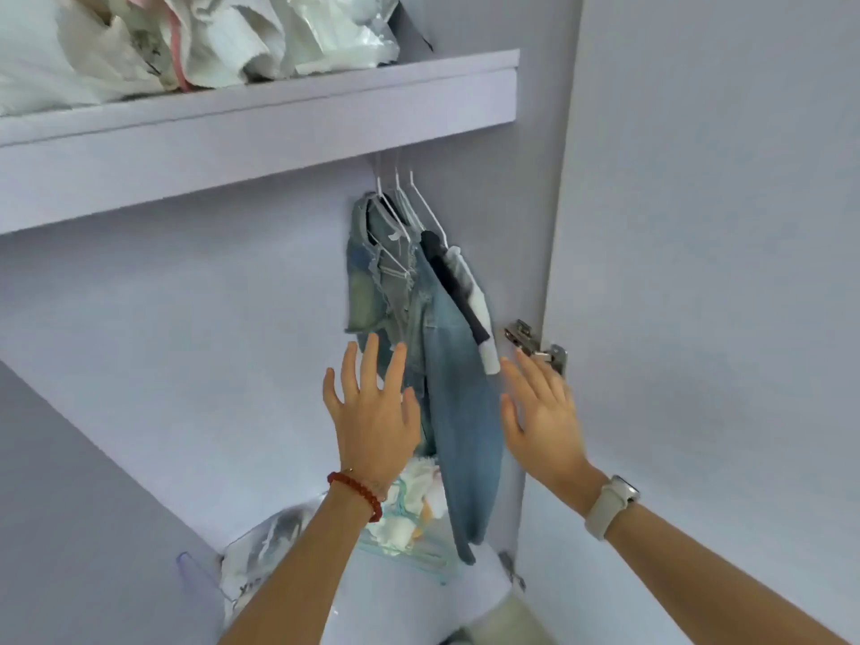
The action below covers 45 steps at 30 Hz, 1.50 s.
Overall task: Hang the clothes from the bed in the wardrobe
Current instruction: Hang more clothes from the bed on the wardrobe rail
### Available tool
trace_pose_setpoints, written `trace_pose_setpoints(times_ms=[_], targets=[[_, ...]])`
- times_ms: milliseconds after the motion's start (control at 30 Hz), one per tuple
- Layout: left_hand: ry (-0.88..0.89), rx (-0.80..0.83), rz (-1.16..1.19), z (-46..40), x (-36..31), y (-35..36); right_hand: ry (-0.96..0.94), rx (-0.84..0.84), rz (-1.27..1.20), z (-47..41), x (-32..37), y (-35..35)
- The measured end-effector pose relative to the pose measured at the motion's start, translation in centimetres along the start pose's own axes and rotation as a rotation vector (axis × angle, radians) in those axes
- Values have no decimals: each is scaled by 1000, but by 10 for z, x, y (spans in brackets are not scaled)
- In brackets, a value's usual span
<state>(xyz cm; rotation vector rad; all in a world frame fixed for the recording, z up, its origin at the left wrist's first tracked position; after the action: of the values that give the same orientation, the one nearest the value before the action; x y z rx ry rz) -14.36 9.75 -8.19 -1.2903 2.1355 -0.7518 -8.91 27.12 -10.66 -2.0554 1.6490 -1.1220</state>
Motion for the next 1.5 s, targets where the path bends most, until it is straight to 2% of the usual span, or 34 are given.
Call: trace_pose_setpoints(times_ms=[100,200,300,400,533,700,867,1033,1233,1433,1500], targets=[[38,268,108,60,-25,31,172,36,75,76,-32,-32],[161,481,197,129,-62,49,414,66,176,164,-60,-67],[320,638,293,195,-107,48,664,112,288,258,-79,-107],[528,752,357,252,-166,37,893,76,376,349,-86,-162],[786,832,478,324,-261,3,1212,-23,461,469,-82,-241],[1115,945,665,428,-375,-64,1534,-242,518,600,-63,-335],[1450,1029,683,560,-478,-128,1813,-417,563,735,-52,-422],[1828,1075,681,708,-545,-193,2041,-572,588,862,-43,-484],[2009,1214,649,844,-579,-224,2194,-662,649,987,-58,-542],[2025,1250,480,914,-590,-207,2267,-503,842,1081,-79,-577],[2030,1260,473,925,-594,-205,2322,-497,815,1101,-87,-579]])
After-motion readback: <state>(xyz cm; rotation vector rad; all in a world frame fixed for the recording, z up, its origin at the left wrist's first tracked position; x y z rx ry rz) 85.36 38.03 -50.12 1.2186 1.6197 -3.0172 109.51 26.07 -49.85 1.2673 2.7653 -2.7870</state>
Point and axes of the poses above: each hand's wrist, its own z-axis away from the middle knuckle, its own y-axis out of the palm, x = y × z, the point moved 5 cm from there along -z, towards the middle knuckle, and after that the axes turned 7 degrees about -x, right-handed, at the moved point
